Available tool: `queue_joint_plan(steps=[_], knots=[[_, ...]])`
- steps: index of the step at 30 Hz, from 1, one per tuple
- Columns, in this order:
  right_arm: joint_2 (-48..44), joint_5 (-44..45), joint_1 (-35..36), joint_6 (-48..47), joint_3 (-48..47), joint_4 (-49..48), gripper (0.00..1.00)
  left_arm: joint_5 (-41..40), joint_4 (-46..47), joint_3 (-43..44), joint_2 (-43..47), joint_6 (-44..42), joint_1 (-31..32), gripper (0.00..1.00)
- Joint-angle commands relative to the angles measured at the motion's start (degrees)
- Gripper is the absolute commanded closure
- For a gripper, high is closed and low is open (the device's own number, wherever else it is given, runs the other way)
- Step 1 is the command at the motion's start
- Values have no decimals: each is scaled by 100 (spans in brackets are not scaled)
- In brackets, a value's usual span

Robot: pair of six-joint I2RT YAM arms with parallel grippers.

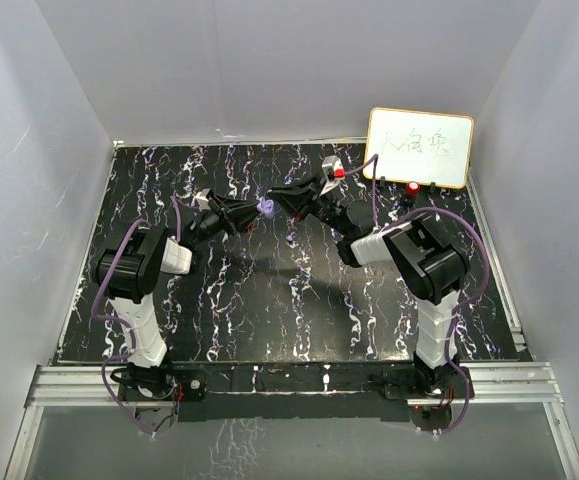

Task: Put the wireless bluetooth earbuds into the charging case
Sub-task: Place the earbud in the charging case.

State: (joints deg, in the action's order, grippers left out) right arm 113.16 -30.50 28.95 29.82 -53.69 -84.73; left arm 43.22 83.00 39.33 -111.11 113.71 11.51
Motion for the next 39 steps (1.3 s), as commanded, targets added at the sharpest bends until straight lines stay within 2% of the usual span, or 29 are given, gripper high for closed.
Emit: queue_joint_plan(steps=[1, 23, 39], knots=[[54, 61, 23, -106, -296, -1936, 100, -79, 1931, 29, 406, 312, 40, 100], [274, 113, 23, -41, -959, -1937, 100, -308, 1930, 655, 590, 1098, 80, 100], [467, 130, -20, -153, -1346, -1928, 100, -502, 1931, 666, 674, 1495, 71, 100]])
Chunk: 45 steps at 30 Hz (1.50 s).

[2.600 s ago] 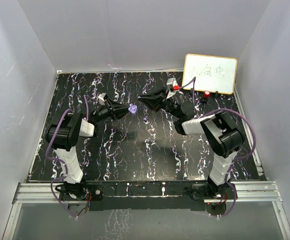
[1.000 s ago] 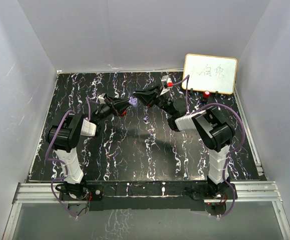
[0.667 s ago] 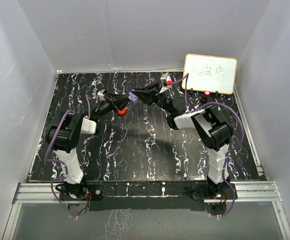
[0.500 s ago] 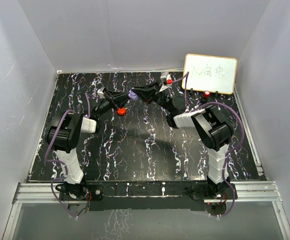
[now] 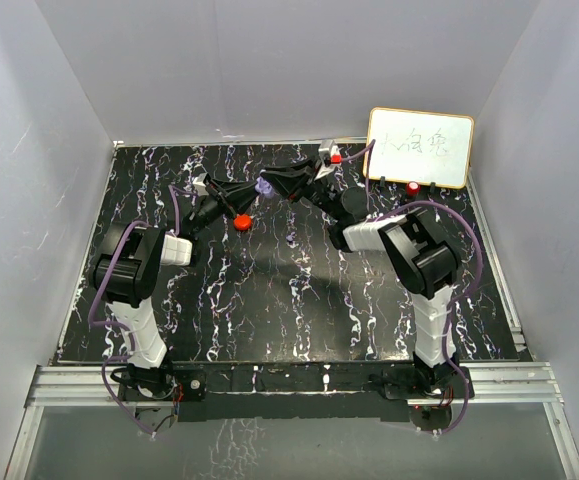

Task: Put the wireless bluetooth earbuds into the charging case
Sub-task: Place the earbud in the charging case.

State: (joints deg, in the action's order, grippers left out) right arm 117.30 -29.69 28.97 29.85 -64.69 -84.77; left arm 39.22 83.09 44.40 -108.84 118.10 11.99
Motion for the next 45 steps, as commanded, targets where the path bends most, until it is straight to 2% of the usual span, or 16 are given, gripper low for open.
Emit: queue_joint_plan(steps=[1, 45], knots=[[63, 36, -30, -173, -258, -1922, 100, -111, 1925, 164, 450, 1074, 28, 100], [-74, -273, -131, -285, -127, -1936, 100, -199, 1926, 214, 284, 1197, 23, 100]])
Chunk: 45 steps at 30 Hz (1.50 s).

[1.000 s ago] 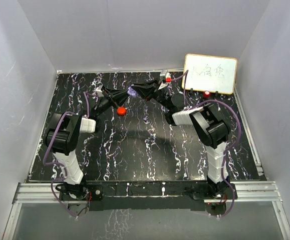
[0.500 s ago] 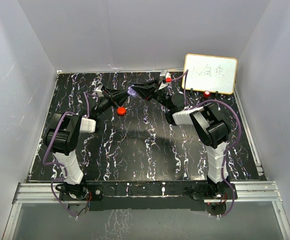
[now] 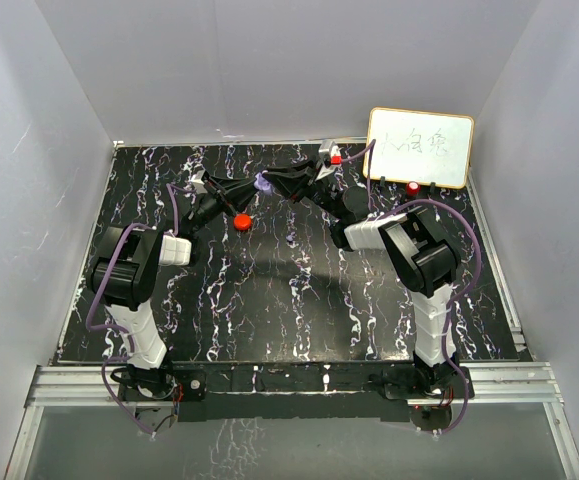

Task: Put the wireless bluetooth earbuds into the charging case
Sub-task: Place the earbud in the charging case.

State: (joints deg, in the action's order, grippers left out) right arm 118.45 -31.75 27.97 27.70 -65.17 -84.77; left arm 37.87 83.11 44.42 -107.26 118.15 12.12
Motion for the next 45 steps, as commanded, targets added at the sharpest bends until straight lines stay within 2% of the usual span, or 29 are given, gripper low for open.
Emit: queue_joint_plan(steps=[1, 45], knots=[[-200, -72, -31, -78, -64, -1932, 100, -75, 1920, 234, 115, 1193, 5, 100], [-439, -138, -121, -169, 157, -1938, 100, -160, 1922, 280, 8, 1252, -52, 100]])
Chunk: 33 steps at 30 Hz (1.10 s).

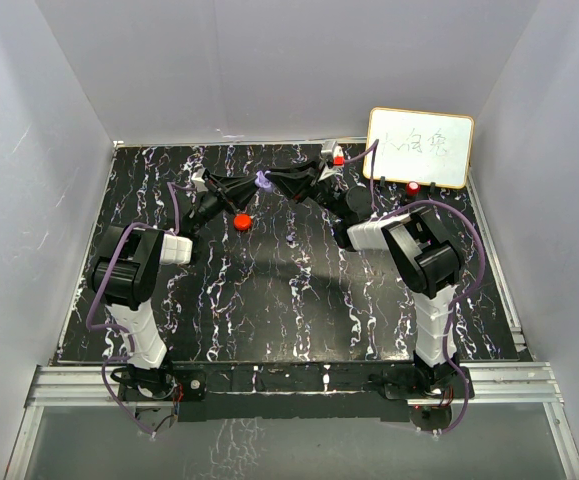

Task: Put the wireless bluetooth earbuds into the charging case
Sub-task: Place the earbud in the charging case.

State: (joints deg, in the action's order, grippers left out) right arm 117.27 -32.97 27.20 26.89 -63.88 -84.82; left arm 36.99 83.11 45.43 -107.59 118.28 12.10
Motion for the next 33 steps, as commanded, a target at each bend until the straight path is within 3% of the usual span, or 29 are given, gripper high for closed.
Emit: queue_joint_plan(steps=[1, 18, 33], knots=[[-319, -24, -40, -88, 37, -1928, 100, -71, 1923, 189, 45, 1235, -50, 100], [-348, -93, -48, -21, 139, -1920, 99, -116, 1919, 391, -12, 1284, -67, 100], [-315, -113, -52, 119, 130, -1903, 78, -110, 1919, 438, -34, 1273, -68, 100]])
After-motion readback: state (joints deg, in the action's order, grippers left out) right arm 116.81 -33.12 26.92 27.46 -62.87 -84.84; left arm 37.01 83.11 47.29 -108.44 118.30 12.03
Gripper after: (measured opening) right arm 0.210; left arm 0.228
